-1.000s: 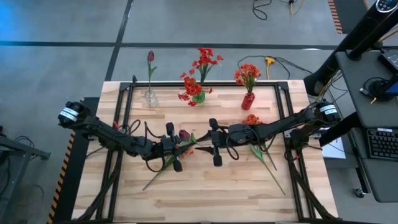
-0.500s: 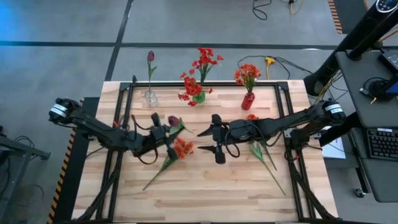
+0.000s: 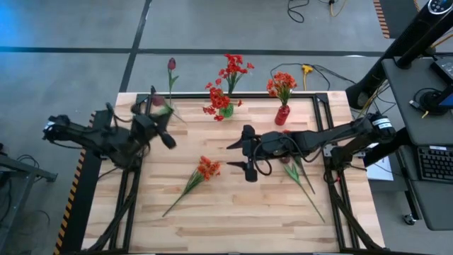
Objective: Sort flowers into vase by color
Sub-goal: Put the left purple tulip into the transparent vase
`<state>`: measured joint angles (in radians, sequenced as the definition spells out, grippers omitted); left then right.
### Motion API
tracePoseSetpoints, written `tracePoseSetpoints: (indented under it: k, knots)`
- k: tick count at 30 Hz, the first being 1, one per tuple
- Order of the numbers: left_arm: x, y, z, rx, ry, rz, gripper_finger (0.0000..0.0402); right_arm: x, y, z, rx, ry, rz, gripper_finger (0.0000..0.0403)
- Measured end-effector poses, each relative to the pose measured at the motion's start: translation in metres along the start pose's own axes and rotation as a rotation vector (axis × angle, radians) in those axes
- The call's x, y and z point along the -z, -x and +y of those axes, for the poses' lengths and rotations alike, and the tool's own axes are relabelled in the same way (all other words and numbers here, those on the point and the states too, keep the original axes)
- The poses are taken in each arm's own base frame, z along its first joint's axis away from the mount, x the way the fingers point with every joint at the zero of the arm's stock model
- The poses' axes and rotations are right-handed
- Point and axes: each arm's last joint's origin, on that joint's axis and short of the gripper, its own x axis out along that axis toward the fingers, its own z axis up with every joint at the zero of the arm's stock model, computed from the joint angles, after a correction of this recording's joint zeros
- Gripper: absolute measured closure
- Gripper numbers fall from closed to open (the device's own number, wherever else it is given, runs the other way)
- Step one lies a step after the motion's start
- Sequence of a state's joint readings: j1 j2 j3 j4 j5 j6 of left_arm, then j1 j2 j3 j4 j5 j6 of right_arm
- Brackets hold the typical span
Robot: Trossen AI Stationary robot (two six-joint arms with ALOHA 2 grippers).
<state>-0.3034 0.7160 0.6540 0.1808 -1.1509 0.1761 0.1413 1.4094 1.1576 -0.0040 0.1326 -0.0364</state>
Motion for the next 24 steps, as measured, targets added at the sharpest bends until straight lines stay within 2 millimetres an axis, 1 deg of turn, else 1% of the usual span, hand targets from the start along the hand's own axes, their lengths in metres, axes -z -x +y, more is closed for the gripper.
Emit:
tracePoseSetpoints:
  k: [5, 9, 14, 21, 24]
  knots:
    - [-0.004, -0.002, 0.03, -0.151, 0.013, 0.004, 0.0393, 0.0, 0.0, -0.002, 0.006, -0.002, 0.001, 0.0154]
    - [-0.003, -0.008, 0.042, -0.243, -0.016, 0.012, 0.0393, 0.0, 0.0, -0.003, 0.009, -0.003, 0.0, 0.0154]
    - [-0.001, -0.016, 0.049, -0.317, -0.061, 0.026, 0.0393, 0.0, -0.001, -0.004, 0.011, -0.004, 0.001, 0.0151]
    - [0.001, -0.026, 0.056, -0.327, -0.085, 0.027, 0.0393, 0.0, -0.001, -0.004, 0.011, -0.004, 0.001, 0.0149]
    - [0.002, -0.029, 0.059, -0.275, -0.062, 0.015, 0.0393, 0.001, -0.001, -0.004, 0.011, -0.004, 0.002, 0.0149]
